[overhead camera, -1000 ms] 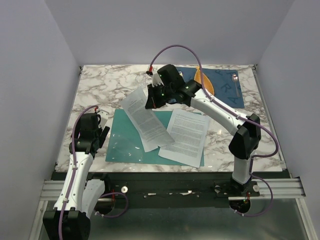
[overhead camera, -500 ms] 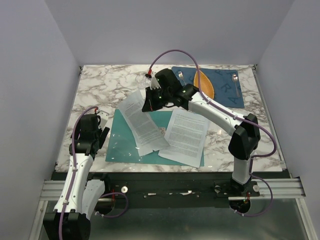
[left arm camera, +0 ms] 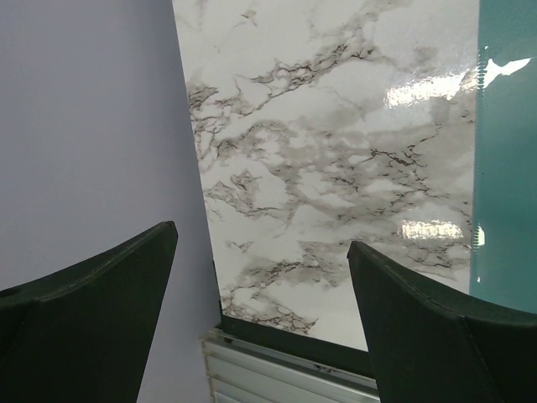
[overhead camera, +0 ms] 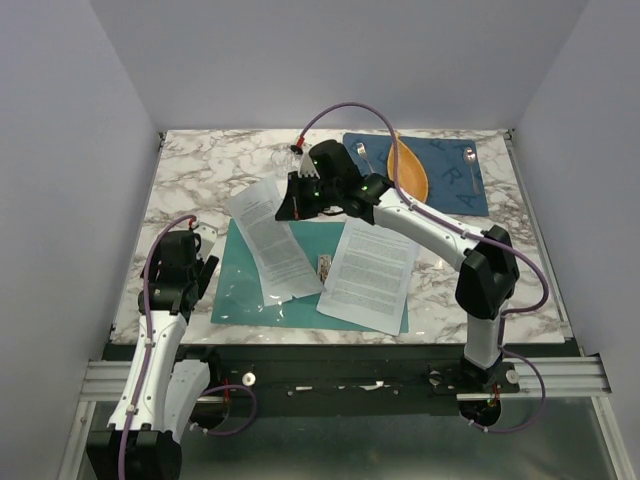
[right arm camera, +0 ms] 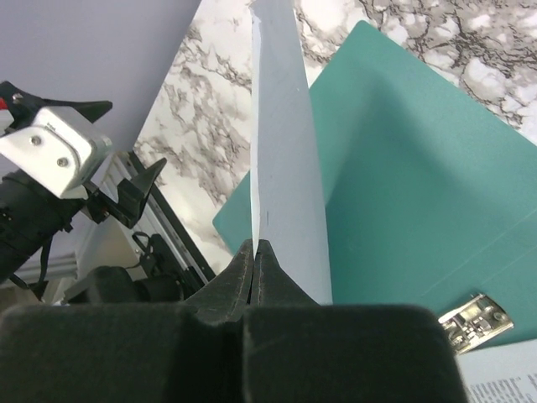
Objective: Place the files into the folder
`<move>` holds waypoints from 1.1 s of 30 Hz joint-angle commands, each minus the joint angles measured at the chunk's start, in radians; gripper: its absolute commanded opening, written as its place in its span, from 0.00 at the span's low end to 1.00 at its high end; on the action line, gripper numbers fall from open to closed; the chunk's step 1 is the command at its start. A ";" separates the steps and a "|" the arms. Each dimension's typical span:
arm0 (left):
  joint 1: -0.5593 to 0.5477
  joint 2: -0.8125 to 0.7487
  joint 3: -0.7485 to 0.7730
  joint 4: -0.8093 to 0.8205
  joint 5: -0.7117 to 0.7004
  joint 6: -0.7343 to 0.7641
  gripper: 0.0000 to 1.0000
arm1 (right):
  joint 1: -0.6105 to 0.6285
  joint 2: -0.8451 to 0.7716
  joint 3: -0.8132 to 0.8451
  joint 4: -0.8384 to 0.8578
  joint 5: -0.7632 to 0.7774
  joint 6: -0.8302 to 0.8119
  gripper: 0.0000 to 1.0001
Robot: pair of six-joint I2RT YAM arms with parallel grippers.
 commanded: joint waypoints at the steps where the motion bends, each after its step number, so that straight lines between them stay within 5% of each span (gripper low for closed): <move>1: 0.002 -0.025 -0.003 0.007 -0.027 0.024 0.99 | 0.010 0.044 -0.047 0.099 -0.016 0.035 0.01; 24: 0.002 -0.016 0.012 -0.010 -0.029 0.034 0.99 | -0.012 0.028 -0.320 0.366 0.186 0.228 0.00; 26: 0.003 -0.016 0.012 -0.010 -0.029 0.031 0.99 | -0.021 0.023 -0.328 0.366 0.190 0.213 0.09; 29: 0.002 -0.018 0.009 -0.007 -0.029 0.031 0.99 | -0.035 0.031 -0.324 0.333 0.165 0.172 0.38; 33: 0.004 -0.016 0.006 -0.006 -0.026 0.028 0.99 | -0.038 0.028 -0.333 0.273 0.176 0.114 0.47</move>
